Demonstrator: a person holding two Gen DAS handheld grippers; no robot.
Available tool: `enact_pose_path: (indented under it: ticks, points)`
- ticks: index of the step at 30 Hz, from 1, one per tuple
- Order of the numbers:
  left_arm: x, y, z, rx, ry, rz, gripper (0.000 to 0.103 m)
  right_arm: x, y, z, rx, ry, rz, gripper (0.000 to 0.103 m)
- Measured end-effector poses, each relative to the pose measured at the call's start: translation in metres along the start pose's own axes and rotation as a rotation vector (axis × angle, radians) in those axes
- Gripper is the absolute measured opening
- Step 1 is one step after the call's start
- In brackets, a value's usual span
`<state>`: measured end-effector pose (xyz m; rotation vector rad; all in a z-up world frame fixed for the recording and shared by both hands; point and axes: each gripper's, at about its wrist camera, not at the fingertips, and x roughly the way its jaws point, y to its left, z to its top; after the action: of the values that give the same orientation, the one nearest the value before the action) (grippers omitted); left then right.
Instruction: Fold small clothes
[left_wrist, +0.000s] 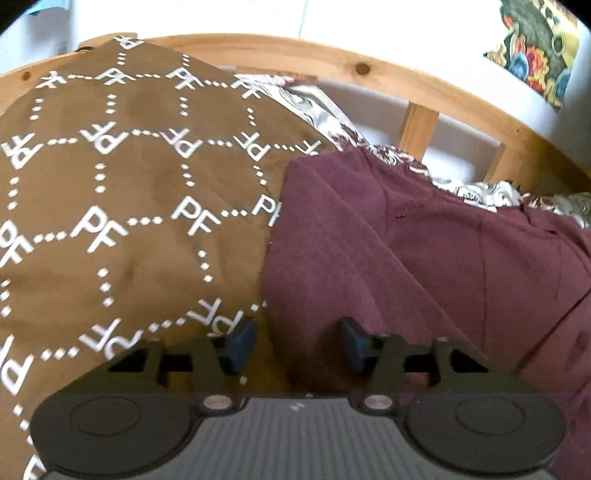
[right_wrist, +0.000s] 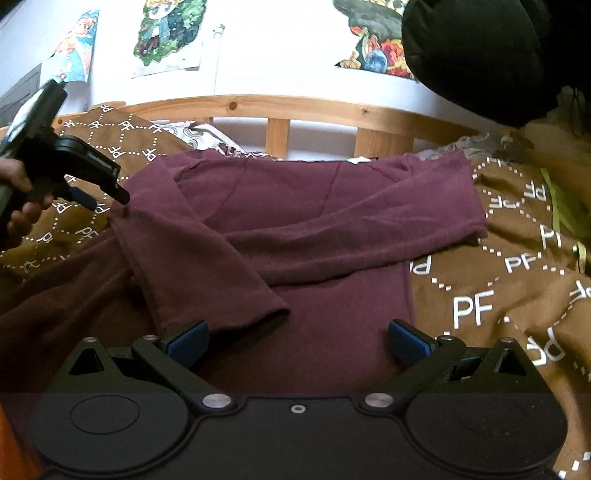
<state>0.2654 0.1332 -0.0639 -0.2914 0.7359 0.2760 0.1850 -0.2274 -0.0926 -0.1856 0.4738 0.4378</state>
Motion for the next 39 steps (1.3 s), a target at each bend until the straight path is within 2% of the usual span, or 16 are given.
enact_pose_path:
  ticks: [2,5,8,11,13,16,18,19,21,23,27,30,34,37,39]
  points:
    - [0.004,0.0,0.0,-0.013,0.013,0.011,0.019,0.001,-0.001,-0.001,0.01,0.006,0.003,0.102]
    - [0.002,-0.004,0.002,-0.009,-0.012,0.086,0.008,0.002,-0.001,-0.002,0.012,0.011,0.008,0.102]
    - [0.0,-0.008,0.0,0.022,-0.018,0.167,0.005,0.003,-0.003,-0.002,0.013,0.013,0.012,0.102]
    - [0.009,-0.01,0.002,0.041,0.015,0.199,0.005,0.004,-0.002,-0.002,0.009,0.014,0.012,0.102]
    - [0.011,-0.013,0.0,0.066,0.0,0.218,0.009,0.005,-0.002,-0.002,0.005,0.018,0.014,0.102]
    - [0.005,-0.019,-0.003,0.086,-0.021,0.247,0.025,0.006,-0.001,-0.002,-0.011,0.036,0.013,0.102]
    - [-0.001,-0.019,-0.005,0.074,-0.018,0.239,0.049,0.007,0.002,-0.002,-0.032,0.049,0.006,0.102]
    - [-0.005,-0.019,-0.007,0.067,-0.021,0.231,0.054,0.007,0.003,-0.002,-0.044,0.054,0.003,0.102]
    - [-0.016,-0.021,-0.012,0.057,-0.029,0.204,0.073,0.008,0.007,-0.002,-0.075,0.067,-0.007,0.102]
    - [-0.025,-0.024,-0.02,0.066,-0.032,0.163,0.084,0.008,0.01,-0.003,-0.106,0.08,-0.018,0.102]
    - [-0.035,-0.039,-0.04,0.148,-0.003,0.074,0.086,0.006,0.014,-0.003,-0.15,0.101,-0.044,0.102]
    - [-0.041,-0.052,-0.058,0.226,0.021,0.048,0.086,0.001,0.014,-0.002,-0.17,0.114,-0.06,0.102]
    - [-0.054,-0.061,-0.082,0.321,0.04,0.03,0.089,-0.009,0.011,0.0,-0.197,0.134,-0.067,0.102]
    - [-0.064,-0.062,-0.1,0.388,0.057,0.054,0.089,-0.017,0.007,0.001,-0.21,0.168,-0.063,0.102]
    - [-0.076,-0.06,-0.11,0.405,0.042,0.061,0.089,-0.023,0.004,0.0,-0.218,0.197,-0.066,0.102]
